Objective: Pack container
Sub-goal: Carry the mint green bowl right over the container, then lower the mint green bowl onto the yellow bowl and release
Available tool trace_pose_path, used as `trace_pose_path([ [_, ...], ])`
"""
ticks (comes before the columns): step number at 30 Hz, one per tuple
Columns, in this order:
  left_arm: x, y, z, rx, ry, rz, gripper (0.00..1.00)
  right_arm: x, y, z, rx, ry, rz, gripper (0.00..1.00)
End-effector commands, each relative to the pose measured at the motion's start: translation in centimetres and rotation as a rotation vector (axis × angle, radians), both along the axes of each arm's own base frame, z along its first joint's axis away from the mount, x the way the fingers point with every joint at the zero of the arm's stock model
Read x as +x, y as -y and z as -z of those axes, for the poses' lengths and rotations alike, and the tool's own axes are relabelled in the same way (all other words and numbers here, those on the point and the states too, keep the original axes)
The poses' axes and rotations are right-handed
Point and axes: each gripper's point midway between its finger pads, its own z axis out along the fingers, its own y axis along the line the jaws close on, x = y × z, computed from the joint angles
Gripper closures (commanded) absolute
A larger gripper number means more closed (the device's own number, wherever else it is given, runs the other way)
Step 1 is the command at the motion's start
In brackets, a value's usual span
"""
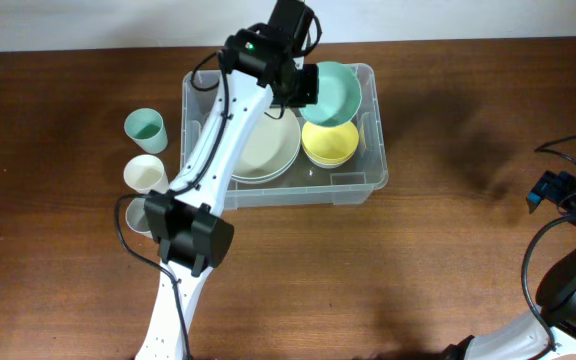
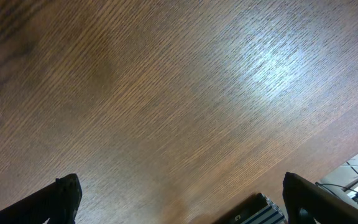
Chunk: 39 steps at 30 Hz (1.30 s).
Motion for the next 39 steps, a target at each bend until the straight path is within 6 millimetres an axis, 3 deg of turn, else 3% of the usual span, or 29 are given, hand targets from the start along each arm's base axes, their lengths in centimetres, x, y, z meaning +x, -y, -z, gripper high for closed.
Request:
trace_pose_path([
  [1,-0.1,0.4,2.7,0.002,-0.051,-0.003,0.92,0.1,0.4,-0.9,-0.026,0.02,0.007,0.01],
  [18,-1.2,1.8,9.6,0.028,-0.158,0.031,0.92,0.1,0.4,-0.9,-0.026,0.02,0.007,0.01],
  [30,-2.1,2.9,9.8,0.036,-0.166,0.056,0.91,0.1,0.4,-0.9,-0.026,0.02,0.007,0.01],
  [33,-2.1,2.9,9.8,0.039,-0.166,0.054,0.79,0.1,0.4,-0.9,-0.026,0.02,0.007,0.01],
  [39,-2.0,2.7,9.8,0.04,-0.165,0.051,0.76,0.1,0.4,-0.9,-0.026,0.02,0.007,0.01],
])
